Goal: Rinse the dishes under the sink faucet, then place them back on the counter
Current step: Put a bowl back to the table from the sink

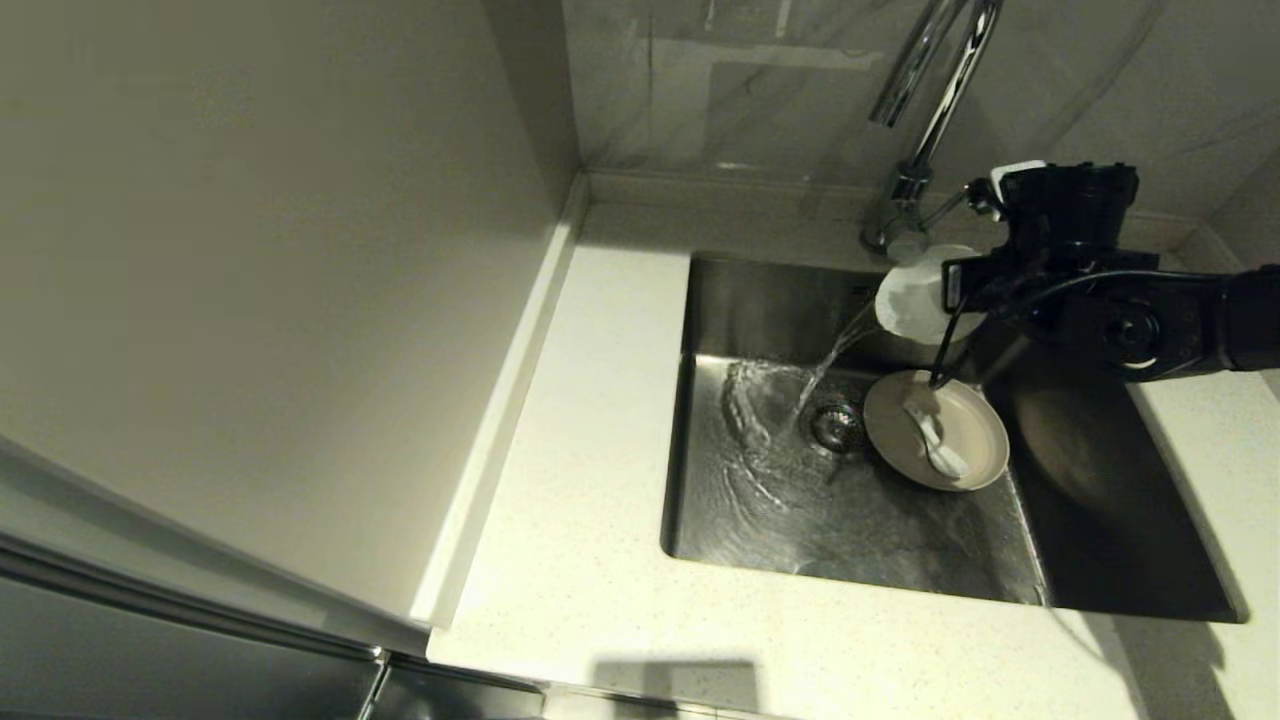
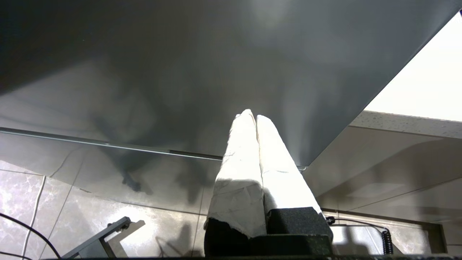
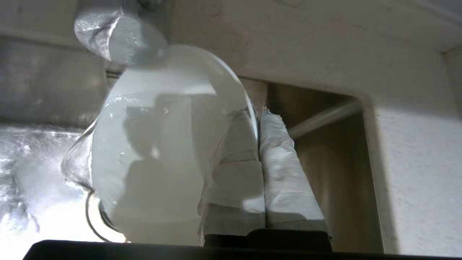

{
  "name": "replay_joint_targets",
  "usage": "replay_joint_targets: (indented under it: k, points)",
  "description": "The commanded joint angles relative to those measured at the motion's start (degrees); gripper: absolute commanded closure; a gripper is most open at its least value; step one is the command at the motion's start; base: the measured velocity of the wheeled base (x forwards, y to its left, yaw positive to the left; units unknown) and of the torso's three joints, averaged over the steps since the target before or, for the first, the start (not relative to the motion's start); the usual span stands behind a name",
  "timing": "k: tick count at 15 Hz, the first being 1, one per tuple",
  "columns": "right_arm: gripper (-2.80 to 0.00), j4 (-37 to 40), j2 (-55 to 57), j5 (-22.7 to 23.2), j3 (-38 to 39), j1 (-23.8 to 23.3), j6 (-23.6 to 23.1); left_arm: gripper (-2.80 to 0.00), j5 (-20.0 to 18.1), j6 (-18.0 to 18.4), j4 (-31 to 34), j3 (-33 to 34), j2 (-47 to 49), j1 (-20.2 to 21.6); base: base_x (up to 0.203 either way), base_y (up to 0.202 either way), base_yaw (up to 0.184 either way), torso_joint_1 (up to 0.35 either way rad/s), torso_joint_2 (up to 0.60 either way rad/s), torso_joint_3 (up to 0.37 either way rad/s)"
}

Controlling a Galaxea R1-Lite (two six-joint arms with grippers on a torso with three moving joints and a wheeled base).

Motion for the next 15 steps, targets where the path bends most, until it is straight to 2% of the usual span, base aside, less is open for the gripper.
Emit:
replay_joint_targets:
  k: [1,4,9,15]
  points:
    - [0.00,-0.5,-1.7,0.0,4.1,0.0,-0.2,0.00,0.0,0.0,0.0,0.0,-0.2,0.0,0.000,0.000,0.000,0.000,0.00,0.000]
    - [0.00,-1.6,-2.2,-0.1,8.8,-0.5,0.0,0.00,0.0,0.0,0.0,0.0,-0.2,0.0,0.000,0.000,0.000,0.000,0.00,0.000]
    - [0.00,-9.5,-3.4,0.0,13.5,-1.1,-0.7,0.00,0.0,0.0,0.0,0.0,-0.2,0.0,0.000,0.000,0.000,0.000,0.00,0.000]
    - [0.00,-22.7,-6.0,0.1,20.9,-2.0,-6.8,0.00,0.0,0.0,0.0,0.0,-0.2,0.0,0.000,0.000,0.000,0.000,0.00,0.000]
